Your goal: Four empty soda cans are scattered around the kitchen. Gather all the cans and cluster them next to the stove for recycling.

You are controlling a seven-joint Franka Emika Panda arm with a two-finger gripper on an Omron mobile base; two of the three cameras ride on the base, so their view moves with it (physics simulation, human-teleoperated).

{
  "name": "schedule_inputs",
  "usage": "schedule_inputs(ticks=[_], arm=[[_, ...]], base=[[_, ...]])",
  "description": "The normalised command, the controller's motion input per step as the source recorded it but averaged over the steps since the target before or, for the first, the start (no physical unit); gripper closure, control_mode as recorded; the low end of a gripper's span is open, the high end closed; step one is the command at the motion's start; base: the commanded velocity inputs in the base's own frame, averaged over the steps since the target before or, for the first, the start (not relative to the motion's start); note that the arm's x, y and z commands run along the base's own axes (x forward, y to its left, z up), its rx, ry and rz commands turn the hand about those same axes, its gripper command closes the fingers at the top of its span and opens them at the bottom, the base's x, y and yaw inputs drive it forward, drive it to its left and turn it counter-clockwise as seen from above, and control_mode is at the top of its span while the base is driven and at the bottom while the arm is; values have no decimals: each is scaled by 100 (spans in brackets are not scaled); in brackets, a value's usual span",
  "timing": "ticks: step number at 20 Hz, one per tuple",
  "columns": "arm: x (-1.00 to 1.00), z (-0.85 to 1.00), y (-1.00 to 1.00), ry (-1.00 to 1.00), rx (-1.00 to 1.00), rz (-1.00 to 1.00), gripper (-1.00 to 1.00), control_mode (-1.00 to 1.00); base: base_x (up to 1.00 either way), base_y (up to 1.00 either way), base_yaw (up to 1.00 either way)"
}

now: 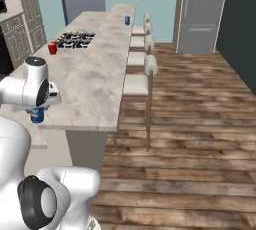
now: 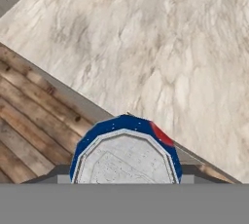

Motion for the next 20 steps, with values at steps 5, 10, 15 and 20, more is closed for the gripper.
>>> schedule_inputs(ticks=[5, 10, 15, 20], arm=[[0, 0, 0, 0, 0, 0, 100, 100], [0, 0, 0, 0, 0, 0, 100, 100], [0, 0, 0, 0, 0, 0, 100, 100], [0, 0, 0, 0, 0, 0, 100, 100]], base=[[2, 62, -11], [5, 64, -11], [7, 65, -11], [7, 66, -9]])
